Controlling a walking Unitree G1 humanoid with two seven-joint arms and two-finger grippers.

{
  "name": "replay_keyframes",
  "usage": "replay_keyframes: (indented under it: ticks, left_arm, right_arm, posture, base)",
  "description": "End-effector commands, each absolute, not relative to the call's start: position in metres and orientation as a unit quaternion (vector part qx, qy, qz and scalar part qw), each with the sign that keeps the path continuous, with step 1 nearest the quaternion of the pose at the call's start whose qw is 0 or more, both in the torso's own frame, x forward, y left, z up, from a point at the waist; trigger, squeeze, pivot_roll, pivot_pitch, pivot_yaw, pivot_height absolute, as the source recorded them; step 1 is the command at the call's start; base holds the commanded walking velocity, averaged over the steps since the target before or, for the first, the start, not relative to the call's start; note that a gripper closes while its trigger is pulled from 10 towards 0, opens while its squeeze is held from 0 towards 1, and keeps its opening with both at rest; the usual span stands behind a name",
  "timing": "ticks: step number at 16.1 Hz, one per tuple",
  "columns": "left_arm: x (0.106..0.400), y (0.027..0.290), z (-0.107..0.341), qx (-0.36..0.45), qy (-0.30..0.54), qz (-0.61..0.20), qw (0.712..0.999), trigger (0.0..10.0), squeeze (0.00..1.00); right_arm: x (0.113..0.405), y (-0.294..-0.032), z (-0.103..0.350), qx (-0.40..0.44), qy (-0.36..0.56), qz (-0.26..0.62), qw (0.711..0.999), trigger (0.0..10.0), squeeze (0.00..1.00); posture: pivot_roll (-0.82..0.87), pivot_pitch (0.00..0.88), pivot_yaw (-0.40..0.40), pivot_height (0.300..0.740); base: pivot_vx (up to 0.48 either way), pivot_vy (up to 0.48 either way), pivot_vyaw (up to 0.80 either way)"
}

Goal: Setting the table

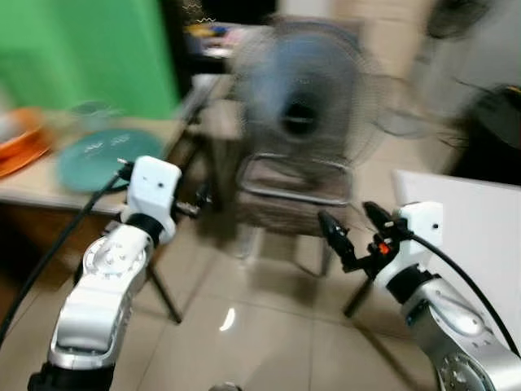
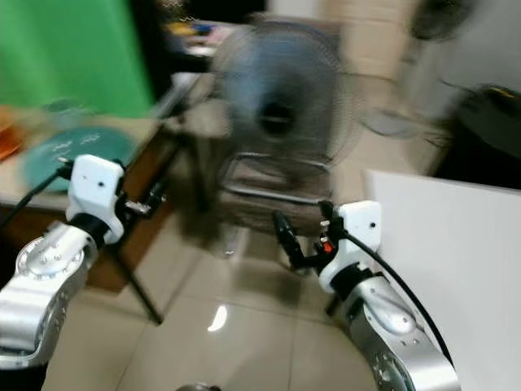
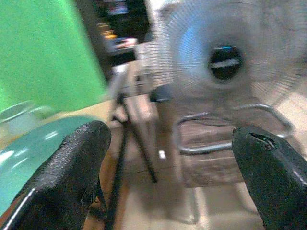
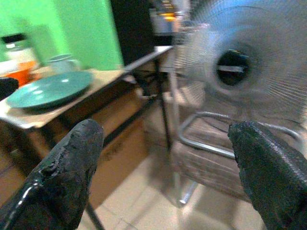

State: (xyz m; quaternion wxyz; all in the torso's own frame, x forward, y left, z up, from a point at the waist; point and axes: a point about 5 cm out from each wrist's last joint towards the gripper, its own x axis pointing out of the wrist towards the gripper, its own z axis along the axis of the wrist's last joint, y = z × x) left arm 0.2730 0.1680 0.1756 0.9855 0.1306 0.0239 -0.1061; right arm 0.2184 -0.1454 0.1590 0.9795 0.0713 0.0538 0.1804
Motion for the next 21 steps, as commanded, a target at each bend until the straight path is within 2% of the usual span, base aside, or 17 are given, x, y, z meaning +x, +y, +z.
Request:
replay_keyframes:
  ticks: [1, 18, 19, 21]
  left_arm:
    - [0.272, 0.159, 0.183, 0.122, 0.005, -0.120, 0.985, 10.0, 0.00]
    - [0.271, 0.159, 0.184, 0.122, 0.004, -0.120, 0.985, 10.0, 0.00]
    - [0.262, 0.168, 0.186, 0.118, 0.001, -0.123, 0.985, 10.0, 0.00]
    - [0.261, 0.169, 0.187, 0.117, 0.000, -0.124, 0.985, 10.0, 0.00]
  right_arm:
    - [0.221, -0.154, 0.163, 0.072, 0.044, 0.167, 0.982, 10.0, 1.00]
    - [0.222, -0.155, 0.162, 0.072, 0.045, 0.167, 0.982, 10.0, 1.00]
    - [0.226, -0.145, 0.156, 0.086, 0.048, 0.176, 0.979, 10.0, 0.00]
    - [0.227, -0.143, 0.155, 0.087, 0.049, 0.175, 0.979, 10.0, 0.00]
  posture:
    - [0.08, 0.000, -0.019, 0.740]
    - [0.09, 0.000, -0.024, 0.740]
    - [0.11, 0.000, -0.018, 0.740]
    - [0.11, 0.000, -0.019, 0.740]
  base:
    - [0.000, 0.000, 0.80]
    - [0.000, 0.000, 0.80]
    - [0.371, 0.000, 0.00]
    - [0.396, 0.000, 0.00]
